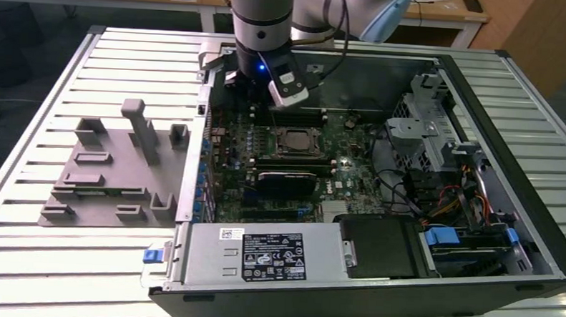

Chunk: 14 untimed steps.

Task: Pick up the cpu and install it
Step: 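Install the first cpu locking lever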

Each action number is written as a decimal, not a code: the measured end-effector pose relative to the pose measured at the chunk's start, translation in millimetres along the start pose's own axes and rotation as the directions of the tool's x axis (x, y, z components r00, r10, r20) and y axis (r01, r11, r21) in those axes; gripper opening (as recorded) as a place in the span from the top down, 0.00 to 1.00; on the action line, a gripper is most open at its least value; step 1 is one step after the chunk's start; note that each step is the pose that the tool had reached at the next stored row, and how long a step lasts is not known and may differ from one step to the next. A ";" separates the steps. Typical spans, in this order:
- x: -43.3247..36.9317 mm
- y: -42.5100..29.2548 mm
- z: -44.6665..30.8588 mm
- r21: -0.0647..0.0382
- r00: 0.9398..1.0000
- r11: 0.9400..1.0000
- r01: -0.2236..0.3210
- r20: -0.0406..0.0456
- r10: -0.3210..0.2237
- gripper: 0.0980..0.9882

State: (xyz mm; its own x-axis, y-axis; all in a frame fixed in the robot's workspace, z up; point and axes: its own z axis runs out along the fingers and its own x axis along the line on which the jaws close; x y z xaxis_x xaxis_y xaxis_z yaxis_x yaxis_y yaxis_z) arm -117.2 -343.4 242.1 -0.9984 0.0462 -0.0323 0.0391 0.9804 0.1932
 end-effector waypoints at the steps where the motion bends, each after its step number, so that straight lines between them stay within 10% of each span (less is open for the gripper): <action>1: 0.1 0.0 0.0 -0.011 1.000 1.000 0.000 0.000 0.000 0.99; 3: 0.9 0.0 -0.1 -0.029 1.000 1.000 -0.001 -0.001 0.001 0.99; 4: 2.0 -0.2 -0.1 -0.055 1.000 0.999 -0.002 -0.002 0.002 0.99; 14: -11.1 0.3 0.4 -0.056 1.000 0.998 -0.002 -0.002 0.002 0.99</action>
State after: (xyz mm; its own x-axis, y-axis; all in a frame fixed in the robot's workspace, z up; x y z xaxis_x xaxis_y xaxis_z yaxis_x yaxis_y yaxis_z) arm -106.1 -343.5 242.1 -0.9984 0.0480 -0.0296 0.0392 0.9681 0.2475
